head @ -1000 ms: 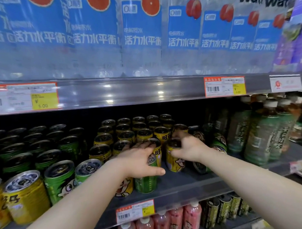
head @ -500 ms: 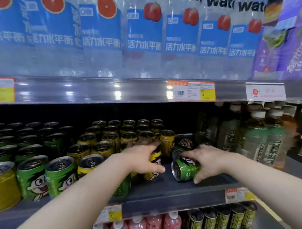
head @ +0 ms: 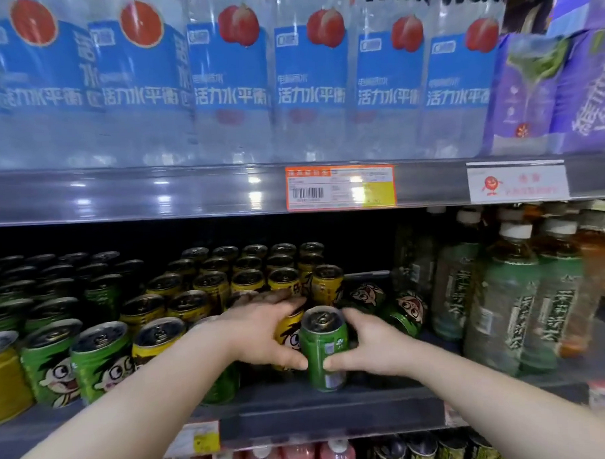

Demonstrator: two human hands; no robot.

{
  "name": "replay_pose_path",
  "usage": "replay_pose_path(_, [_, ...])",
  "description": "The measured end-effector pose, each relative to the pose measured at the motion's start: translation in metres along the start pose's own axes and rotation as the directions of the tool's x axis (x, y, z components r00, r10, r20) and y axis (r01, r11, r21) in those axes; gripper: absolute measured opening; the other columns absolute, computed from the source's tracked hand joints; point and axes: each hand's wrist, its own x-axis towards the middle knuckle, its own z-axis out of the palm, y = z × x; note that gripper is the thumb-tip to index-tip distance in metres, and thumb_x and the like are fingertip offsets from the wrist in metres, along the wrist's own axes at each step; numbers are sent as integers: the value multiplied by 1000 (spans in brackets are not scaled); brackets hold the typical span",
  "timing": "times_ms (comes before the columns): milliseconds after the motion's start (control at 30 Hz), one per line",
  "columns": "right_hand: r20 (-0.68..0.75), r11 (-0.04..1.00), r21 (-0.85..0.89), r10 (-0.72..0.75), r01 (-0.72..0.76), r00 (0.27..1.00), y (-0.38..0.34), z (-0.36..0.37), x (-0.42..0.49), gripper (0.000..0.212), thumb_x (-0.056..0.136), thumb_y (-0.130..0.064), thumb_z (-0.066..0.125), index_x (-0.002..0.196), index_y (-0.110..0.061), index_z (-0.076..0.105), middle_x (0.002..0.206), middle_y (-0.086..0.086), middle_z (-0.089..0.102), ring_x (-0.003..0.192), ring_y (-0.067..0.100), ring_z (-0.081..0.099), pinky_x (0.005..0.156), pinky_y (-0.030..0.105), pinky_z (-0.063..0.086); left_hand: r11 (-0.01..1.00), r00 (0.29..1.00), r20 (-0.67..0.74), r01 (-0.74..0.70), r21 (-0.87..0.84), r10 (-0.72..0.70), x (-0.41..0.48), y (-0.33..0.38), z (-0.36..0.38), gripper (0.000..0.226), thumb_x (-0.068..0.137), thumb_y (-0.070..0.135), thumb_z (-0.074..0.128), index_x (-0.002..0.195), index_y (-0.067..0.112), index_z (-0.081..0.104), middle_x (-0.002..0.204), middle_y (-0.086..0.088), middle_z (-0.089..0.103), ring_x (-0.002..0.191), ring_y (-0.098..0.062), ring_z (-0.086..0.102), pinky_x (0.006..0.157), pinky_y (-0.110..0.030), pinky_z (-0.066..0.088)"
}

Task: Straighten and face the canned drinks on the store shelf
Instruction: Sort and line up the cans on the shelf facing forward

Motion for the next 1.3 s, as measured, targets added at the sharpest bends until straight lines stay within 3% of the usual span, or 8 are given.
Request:
replay_pose_path(133, [162,998,-13,-63,66,985,-4,-19,5,48,82,-50,61,122,-22,57,115,-2,62,105,13,57,95,27,45,999,1000,18,-16,45,15,4,8,-2,108,61,76,59,146,38,4,159,5,3,146,-20,0,117,-49,10])
replay_pose_path(267, [-130,968,-245,14,-46,991,8,-55,32,48,86,-57,49,119,-25,60,121,0,60,114,19,55,96,31,44,998,995,84,-48,-41,51,4,6,-4,99,64,73,61,140,55,1,158,11,-4,145,-17,-9,117,-49,6])
replay_pose_path(400, [-72,806,-560,183,-191,980,27,-44,52,81,72,-65,60,139,-27,36,146,0,41,131,23,43,105,36,38,998,995,99,-14,-68,21,-2,10,-6,88,70,66,61,140,54,10,158,9,0,145,-21,-1,118,-46,10])
replay_pose_path(467, [-109,779,-608,112,-155,988,30,-33,57,72,73,-58,61,134,-24,40,140,3,48,126,24,47,101,34,39,998,995,99,-4,-63,10,-4,12,-7,86,73,65,60,142,50,11,158,8,-1,145,-23,0,117,-45,11])
replay_pose_path(633, [-33,898,-425,104,-108,994,24,-48,56,66,76,-49,65,131,-25,40,135,2,52,120,22,52,97,30,43,1000,997,76,-22,-17,23,0,12,-5,81,77,65,54,143,47,10,158,5,0,145,-25,-2,115,-48,5])
replay_pose_path(800, [-18,964,-193,183,-183,983,30,-59,57,46,97,-47,33,126,-18,56,134,4,54,121,21,51,95,24,36,1000,997,78,-29,3,28,2,9,-2,81,78,66,53,143,47,9,158,4,-1,145,-26,-3,116,-49,2])
replay_pose_path(1067, [-248,934,-274,163,-231,955,28,-59,51,51,97,-48,32,127,-15,56,135,10,54,124,27,49,96,30,39,998,999,-42,18,60,-15,7,16,8,83,75,74,46,143,45,10,157,4,9,144,-29,6,115,-50,8])
replay_pose_path(1300, [-133,881,-425,166,-208,977,65,-40,8,75,88,-53,48,148,-16,22,158,5,15,144,23,19,116,29,18,994,973,-230,40,103,-16,8,21,22,86,73,79,39,145,38,15,153,-1,22,141,-29,15,116,-48,2])
